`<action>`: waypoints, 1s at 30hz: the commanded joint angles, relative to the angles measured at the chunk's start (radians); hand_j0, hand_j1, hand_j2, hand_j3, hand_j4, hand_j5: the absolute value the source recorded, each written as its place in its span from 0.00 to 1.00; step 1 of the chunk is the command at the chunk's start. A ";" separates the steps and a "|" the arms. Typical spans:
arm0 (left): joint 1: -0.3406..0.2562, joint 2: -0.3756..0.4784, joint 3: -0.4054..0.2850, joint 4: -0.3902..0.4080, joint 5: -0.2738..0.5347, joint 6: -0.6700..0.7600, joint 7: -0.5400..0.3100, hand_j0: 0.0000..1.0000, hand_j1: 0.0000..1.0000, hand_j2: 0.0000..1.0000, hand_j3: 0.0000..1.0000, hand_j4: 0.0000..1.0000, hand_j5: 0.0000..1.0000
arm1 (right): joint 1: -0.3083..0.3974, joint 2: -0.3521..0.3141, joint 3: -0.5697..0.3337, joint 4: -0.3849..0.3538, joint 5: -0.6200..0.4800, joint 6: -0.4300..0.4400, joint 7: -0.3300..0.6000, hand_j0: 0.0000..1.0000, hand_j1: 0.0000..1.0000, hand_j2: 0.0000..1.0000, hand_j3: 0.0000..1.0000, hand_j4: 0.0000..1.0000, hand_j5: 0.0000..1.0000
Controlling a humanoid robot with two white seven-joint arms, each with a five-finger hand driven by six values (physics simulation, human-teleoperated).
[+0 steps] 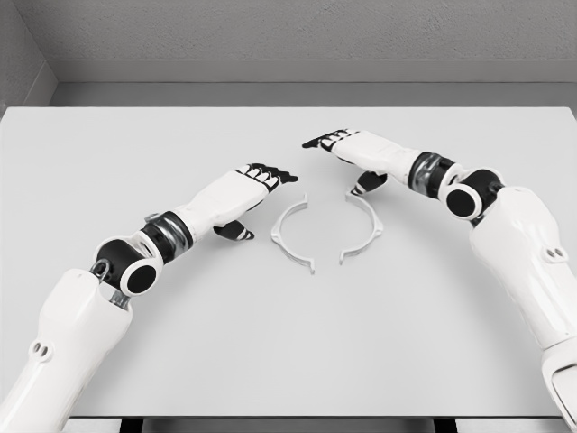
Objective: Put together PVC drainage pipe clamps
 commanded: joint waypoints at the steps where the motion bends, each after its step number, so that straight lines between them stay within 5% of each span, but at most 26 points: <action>1: 0.000 0.000 0.001 -0.001 0.004 0.001 0.001 1.00 1.00 1.00 1.00 1.00 1.00 | -0.001 0.000 0.004 -0.012 -0.005 0.001 0.001 1.00 1.00 1.00 1.00 1.00 1.00; 30: 0.003 -0.020 -0.001 -0.008 0.004 -0.001 0.001 1.00 1.00 1.00 1.00 1.00 1.00 | -0.005 -0.011 0.010 -0.020 -0.002 0.002 -0.008 1.00 1.00 1.00 1.00 1.00 1.00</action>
